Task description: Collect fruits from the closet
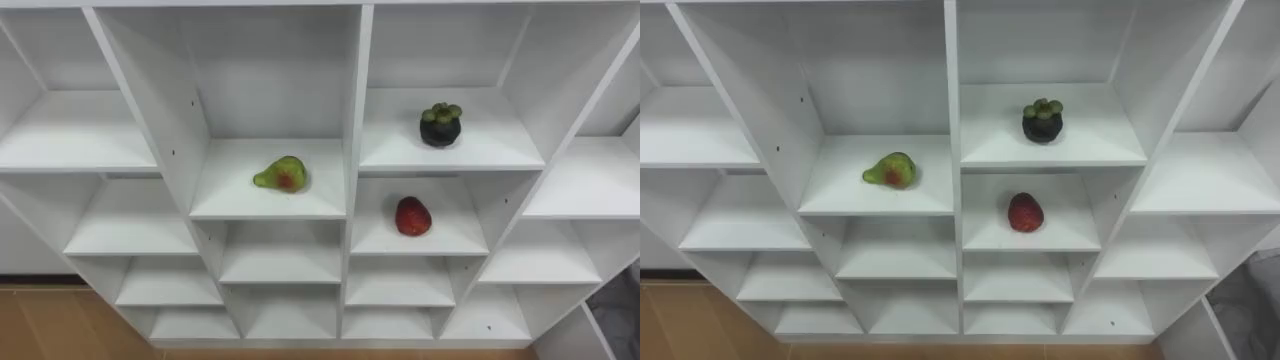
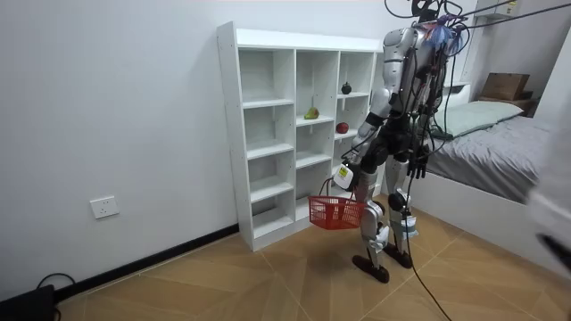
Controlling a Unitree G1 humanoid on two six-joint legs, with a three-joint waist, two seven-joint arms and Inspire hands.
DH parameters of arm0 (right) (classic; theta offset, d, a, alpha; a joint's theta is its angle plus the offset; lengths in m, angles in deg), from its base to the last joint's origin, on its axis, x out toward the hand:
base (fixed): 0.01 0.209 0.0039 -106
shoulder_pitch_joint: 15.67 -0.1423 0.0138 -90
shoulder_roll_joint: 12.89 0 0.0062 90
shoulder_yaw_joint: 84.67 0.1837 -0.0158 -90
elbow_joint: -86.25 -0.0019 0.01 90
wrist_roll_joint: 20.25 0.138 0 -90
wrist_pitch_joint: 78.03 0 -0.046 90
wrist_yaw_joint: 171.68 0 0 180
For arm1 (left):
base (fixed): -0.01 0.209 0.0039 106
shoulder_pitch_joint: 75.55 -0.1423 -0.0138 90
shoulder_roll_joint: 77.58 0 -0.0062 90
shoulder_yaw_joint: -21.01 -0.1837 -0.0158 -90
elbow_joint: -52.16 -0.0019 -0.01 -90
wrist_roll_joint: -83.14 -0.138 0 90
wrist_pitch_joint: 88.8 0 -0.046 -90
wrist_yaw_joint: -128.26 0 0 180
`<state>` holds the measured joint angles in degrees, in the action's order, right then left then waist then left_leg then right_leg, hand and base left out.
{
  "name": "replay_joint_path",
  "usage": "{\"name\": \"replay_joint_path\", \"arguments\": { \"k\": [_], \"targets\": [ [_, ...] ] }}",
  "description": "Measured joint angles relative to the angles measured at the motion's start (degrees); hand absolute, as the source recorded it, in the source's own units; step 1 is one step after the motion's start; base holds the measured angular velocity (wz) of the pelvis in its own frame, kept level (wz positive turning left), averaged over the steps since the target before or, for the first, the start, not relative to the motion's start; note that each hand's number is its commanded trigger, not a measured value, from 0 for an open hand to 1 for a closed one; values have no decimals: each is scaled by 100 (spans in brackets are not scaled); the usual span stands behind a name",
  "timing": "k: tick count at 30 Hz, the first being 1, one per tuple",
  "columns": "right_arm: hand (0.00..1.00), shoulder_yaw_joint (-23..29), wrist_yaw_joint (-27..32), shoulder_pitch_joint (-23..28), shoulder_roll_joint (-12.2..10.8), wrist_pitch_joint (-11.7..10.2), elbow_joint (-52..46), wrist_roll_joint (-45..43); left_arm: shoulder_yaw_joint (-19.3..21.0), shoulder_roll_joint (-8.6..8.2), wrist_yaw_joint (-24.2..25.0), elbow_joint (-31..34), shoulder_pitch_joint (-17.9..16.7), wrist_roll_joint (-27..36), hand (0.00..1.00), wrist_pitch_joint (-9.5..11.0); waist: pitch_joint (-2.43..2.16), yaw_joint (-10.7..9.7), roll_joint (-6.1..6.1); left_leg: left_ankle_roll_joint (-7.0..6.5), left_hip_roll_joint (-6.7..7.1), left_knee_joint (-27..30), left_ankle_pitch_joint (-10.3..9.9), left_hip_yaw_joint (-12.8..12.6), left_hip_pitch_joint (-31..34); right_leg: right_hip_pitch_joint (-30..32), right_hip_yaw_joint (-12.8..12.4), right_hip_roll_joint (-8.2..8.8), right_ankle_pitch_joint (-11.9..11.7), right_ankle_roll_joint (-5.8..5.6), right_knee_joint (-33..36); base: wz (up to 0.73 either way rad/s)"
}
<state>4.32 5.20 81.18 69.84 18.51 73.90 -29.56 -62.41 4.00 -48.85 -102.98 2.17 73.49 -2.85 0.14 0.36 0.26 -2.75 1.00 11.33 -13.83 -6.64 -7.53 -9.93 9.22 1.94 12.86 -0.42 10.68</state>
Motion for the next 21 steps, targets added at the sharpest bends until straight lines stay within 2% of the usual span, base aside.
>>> {"name": "replay_joint_path", "arguments": {
  "k": [4,13,21],
  "targets": [
    [0,0,58,1,0,-74,1,0,0,1,-13,0,-2,0,100,37,1,0,17,0,-1,0,0,0,0,0,0,0,0,0,0,0],
    [0,1,219,5,-6,-81,16,20,-1,-1,-50,0,9,6,100,39,3,-2,76,1,3,-1,1,14,-4,-9,17,0,0,0,-15,0],
    [0,33,595,-9,-1,-177,-139,35,-5,-10,-282,91,-4,10,100,41,1,-8,63,1,18,14,1,46,58,0,22,1,-3,6,-94,1]
  ]
}}
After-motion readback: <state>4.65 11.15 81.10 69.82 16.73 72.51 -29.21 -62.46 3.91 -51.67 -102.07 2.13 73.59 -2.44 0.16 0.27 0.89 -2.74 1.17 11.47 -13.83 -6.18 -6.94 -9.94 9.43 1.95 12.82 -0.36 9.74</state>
